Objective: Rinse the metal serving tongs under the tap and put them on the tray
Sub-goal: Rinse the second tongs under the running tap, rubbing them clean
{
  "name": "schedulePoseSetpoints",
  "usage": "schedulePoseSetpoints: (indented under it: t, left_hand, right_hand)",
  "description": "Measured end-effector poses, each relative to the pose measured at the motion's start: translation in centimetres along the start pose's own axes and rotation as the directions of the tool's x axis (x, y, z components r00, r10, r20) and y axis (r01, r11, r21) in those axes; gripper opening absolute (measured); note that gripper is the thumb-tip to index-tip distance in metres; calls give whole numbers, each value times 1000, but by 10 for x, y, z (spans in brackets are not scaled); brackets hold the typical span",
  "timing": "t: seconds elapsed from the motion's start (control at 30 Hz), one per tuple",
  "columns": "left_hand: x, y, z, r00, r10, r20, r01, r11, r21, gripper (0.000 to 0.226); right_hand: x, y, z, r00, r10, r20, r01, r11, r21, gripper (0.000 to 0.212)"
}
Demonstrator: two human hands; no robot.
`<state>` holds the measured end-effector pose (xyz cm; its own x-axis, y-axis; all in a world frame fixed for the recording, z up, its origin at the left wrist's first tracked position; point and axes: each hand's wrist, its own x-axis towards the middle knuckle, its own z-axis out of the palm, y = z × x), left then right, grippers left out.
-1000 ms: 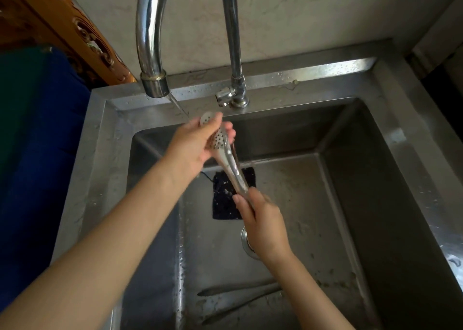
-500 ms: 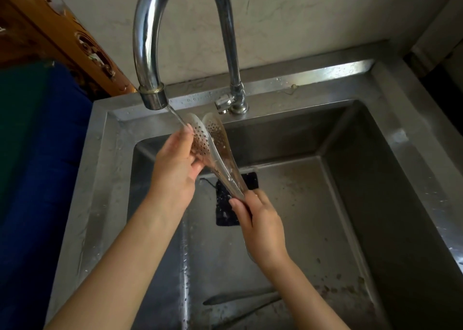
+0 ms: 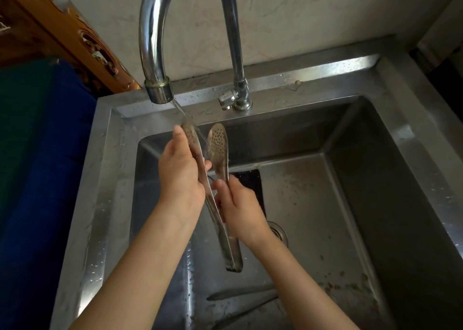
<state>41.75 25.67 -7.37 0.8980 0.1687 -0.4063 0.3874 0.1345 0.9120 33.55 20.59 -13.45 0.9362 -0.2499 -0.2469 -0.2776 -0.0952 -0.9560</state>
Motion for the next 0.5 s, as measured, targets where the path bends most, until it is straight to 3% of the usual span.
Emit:
schedulePoseSetpoints:
  t: [0.17,0.27,0.5]
  left_hand:
    - [-9,23,-7,992,104,-65,-108,993,-55,34]
    - [-21,36,-7,975,223,2,-222,973,-62,44]
    - [-32,39,-15,945,326,22,-323,942,-86,32]
  right_hand:
    - [11,-12,13,997,-8,-72,23,978,206,40]
    - [21,-20,18,996,-30,-82,54,949,310,41]
    - [35,-27,24,995,-94,-31,99,925,368,42]
